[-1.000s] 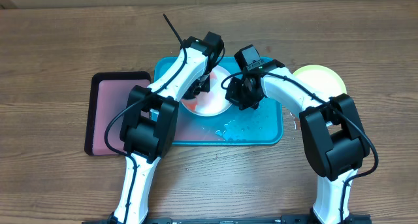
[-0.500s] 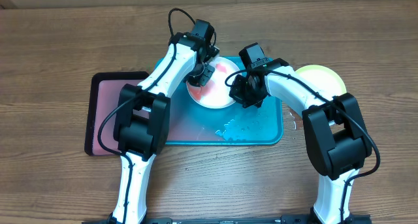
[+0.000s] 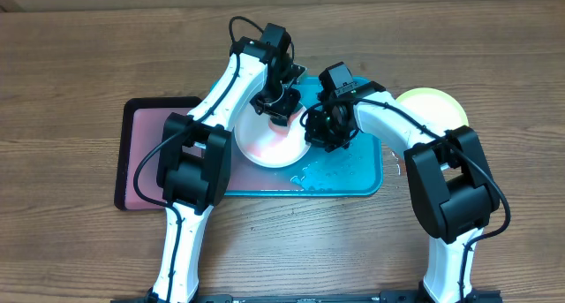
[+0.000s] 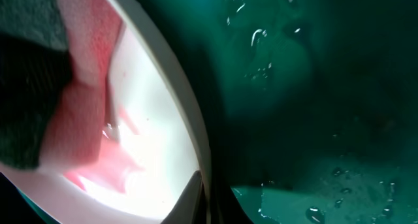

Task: Clean dirty plates on tray and stack at the side
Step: 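Scrub the white plate with the sponge while the right gripper holds it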

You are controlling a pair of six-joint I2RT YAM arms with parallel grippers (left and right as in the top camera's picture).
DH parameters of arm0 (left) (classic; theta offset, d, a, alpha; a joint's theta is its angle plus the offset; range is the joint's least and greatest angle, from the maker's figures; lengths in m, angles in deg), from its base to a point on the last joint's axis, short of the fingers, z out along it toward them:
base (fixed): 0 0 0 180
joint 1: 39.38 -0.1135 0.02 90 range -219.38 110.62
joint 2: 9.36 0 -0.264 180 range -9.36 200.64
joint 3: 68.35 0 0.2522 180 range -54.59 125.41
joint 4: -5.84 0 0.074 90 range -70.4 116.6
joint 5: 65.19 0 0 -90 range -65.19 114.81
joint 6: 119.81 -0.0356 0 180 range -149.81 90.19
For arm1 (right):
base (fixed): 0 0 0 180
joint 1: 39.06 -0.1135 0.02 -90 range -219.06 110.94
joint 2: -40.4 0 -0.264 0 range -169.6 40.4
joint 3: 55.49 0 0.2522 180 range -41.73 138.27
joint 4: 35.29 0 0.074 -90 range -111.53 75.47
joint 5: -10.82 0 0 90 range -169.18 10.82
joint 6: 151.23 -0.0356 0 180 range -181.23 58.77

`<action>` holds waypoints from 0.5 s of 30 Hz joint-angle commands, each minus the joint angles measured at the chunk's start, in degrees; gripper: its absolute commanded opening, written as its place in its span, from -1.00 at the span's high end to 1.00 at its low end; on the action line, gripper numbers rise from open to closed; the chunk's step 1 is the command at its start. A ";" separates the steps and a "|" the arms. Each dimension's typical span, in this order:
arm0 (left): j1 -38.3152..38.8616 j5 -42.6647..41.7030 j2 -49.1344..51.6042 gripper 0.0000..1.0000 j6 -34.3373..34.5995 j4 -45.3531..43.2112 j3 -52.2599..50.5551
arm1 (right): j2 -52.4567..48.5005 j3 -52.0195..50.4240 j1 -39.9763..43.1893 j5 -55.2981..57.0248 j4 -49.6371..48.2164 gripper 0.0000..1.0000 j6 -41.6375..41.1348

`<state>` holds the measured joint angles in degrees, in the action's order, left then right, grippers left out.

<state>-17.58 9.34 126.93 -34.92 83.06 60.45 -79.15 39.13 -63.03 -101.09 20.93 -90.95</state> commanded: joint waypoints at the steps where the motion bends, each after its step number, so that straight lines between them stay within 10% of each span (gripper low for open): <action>1: 0.81 -4.61 1.22 0.91 9.33 2.89 1.11 | -0.26 -0.66 -1.20 -3.87 -0.50 0.93 2.99; 6: 3.10 -6.32 1.22 0.92 15.10 5.07 -0.85 | -0.28 -0.66 -1.16 -3.72 -0.83 0.93 2.97; 15: 4.33 -10.91 1.22 0.91 5.42 5.16 -1.40 | -0.28 -0.66 -1.14 -3.67 -0.81 0.93 2.97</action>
<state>-14.19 1.82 126.95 -26.20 88.22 59.71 -79.15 38.39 -63.27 -102.60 21.19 -89.22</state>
